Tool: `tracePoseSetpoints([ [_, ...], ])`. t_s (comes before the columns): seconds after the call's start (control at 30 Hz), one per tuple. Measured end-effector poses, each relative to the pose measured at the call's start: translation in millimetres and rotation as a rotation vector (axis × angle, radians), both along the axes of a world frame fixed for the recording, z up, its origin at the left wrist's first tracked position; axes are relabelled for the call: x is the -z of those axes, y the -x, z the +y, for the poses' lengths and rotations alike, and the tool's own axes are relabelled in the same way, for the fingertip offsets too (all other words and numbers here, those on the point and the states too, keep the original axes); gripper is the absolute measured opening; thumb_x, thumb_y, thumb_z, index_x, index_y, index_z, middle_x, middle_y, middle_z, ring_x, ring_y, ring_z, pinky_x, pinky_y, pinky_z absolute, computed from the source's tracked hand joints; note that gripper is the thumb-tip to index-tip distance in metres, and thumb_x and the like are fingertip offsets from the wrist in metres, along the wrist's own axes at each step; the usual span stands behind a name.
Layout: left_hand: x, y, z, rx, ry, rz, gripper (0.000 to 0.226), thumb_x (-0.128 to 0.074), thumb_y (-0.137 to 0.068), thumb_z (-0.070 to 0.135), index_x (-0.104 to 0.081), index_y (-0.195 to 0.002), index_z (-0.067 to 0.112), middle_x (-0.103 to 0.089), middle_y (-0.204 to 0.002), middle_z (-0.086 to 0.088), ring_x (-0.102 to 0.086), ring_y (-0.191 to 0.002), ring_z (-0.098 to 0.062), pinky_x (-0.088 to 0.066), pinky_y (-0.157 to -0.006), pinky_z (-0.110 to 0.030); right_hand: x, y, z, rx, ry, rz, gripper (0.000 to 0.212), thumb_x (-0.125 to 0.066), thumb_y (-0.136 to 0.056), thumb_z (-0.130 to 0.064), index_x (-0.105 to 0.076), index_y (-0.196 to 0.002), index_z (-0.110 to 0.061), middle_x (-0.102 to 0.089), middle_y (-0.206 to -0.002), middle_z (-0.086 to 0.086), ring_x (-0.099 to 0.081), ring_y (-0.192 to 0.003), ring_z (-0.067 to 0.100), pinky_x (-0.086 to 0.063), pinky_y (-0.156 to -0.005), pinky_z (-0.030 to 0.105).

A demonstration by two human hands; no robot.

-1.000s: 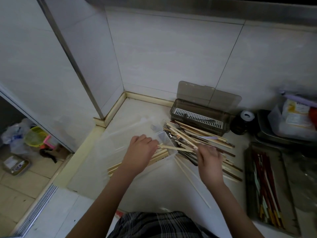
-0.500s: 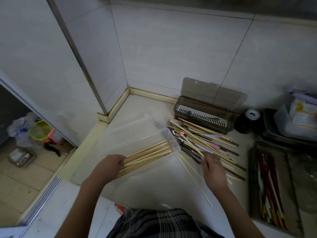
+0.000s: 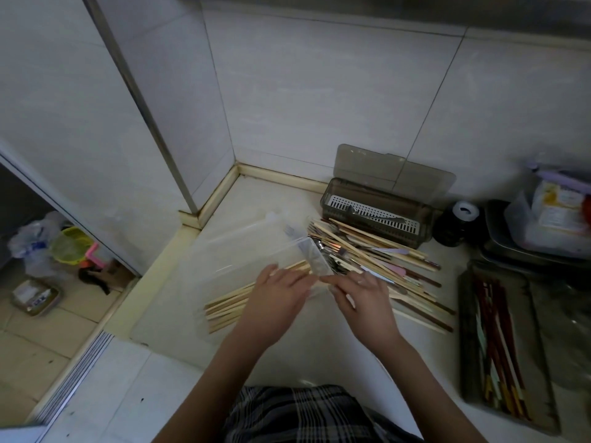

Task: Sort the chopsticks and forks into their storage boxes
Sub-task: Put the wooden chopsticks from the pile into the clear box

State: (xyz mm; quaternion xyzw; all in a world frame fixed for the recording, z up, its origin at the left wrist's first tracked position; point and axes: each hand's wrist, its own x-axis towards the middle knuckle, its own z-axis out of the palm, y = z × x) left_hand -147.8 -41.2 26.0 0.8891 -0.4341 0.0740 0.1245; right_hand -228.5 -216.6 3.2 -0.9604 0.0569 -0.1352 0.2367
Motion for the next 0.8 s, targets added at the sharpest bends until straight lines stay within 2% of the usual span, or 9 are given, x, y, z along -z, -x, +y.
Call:
tracePoseSetpoints([
  [0.07,4,3,2,0.002,-0.049,0.009,0.032,-0.049,-0.078,0.024,-0.066,-0.103,0.032,-0.066,-0.083,0.009,-0.064,-0.076,-0.014,-0.049,-0.072,-0.028,2,2,0,-0.012,-0.002,0.000,0.028,-0.040,-0.091,-0.042,-0.063,-0.106,-0.039,-0.063,-0.094,-0.016,-0.054,-0.091,0.011,-0.030,-0.077,0.031],
  [0.1,5,2,6,-0.025,-0.064,0.016,0.034,-0.044,-0.076,0.025,-0.065,-0.102,0.033,-0.063,-0.080,0.010,-0.063,-0.074,-0.013,-0.047,-0.068,-0.027,4,4,-3,0.005,-0.005,0.005,0.027,-0.041,-0.090,-0.043,-0.063,-0.105,-0.039,-0.063,-0.094,-0.017,-0.054,-0.091,0.011,-0.028,-0.078,0.030],
  [0.23,11,-8,30,-0.140,-0.085,0.050,0.034,-0.058,-0.070,0.015,-0.059,-0.100,0.031,-0.058,-0.079,0.004,-0.060,-0.072,-0.020,-0.044,-0.063,-0.030,12,13,-23,0.211,-0.092,0.028,0.018,-0.057,-0.091,-0.033,-0.065,-0.103,-0.045,-0.063,-0.095,-0.019,-0.050,-0.093,0.007,-0.028,-0.085,0.033],
  [0.33,17,-7,45,-0.210,-0.109,0.058,0.039,-0.061,-0.068,0.006,-0.060,-0.101,0.026,-0.058,-0.079,0.002,-0.060,-0.071,-0.023,-0.044,-0.061,-0.032,21,21,-34,0.339,-0.155,0.051,0.019,-0.060,-0.091,-0.026,-0.069,-0.102,-0.039,-0.067,-0.094,-0.016,-0.057,-0.092,0.013,-0.035,-0.087,0.036],
  [0.43,19,-11,60,-0.345,-0.008,0.141,0.040,-0.053,-0.073,0.002,-0.063,-0.109,0.018,-0.061,-0.080,-0.003,-0.060,-0.070,-0.028,-0.045,-0.060,-0.035,30,30,-39,0.420,-0.137,0.077,0.016,-0.059,-0.091,-0.022,-0.070,-0.099,-0.031,-0.067,-0.094,-0.012,-0.060,-0.091,0.016,-0.043,-0.086,0.039],
  [0.53,21,-17,70,-0.379,0.046,0.224,0.045,-0.046,-0.081,0.000,-0.062,-0.120,0.014,-0.064,-0.087,-0.008,-0.060,-0.078,-0.030,-0.048,-0.066,-0.036,39,35,-38,0.430,-0.162,0.252,0.015,-0.055,-0.093,-0.024,-0.066,-0.102,-0.031,-0.064,-0.089,-0.010,-0.059,-0.087,0.014,-0.041,-0.086,0.035],
  [0.63,28,-22,73,-0.373,0.111,0.426,0.048,-0.045,-0.088,-0.007,-0.056,-0.128,0.016,-0.062,-0.097,-0.009,-0.058,-0.090,-0.026,-0.044,-0.075,-0.030,47,39,-33,0.383,-0.181,0.408,0.016,-0.059,-0.090,-0.032,-0.059,-0.107,-0.033,-0.059,-0.096,-0.011,-0.055,-0.094,0.011,-0.037,-0.084,0.031],
  [0.73,34,-22,73,-0.369,0.174,0.623,0.039,-0.046,-0.094,0.002,-0.057,-0.126,0.020,-0.062,-0.100,-0.007,-0.059,-0.098,-0.026,-0.037,-0.078,-0.023,51,40,-29,0.349,-0.085,0.468,0.020,-0.059,-0.089,-0.036,-0.052,-0.107,-0.032,-0.054,-0.102,-0.010,-0.050,-0.102,0.013,-0.039,-0.083,0.032],
  [0.8,34,-20,73,-0.403,0.201,0.694,0.033,-0.052,-0.093,0.006,-0.061,-0.122,0.019,-0.064,-0.113,-0.006,-0.057,-0.110,-0.025,-0.037,-0.088,-0.022,51,39,-27,0.352,-0.057,0.481,0.019,-0.058,-0.089,-0.036,-0.049,-0.105,-0.031,-0.053,-0.103,-0.010,-0.049,-0.104,0.014,-0.038,-0.084,0.033],
])
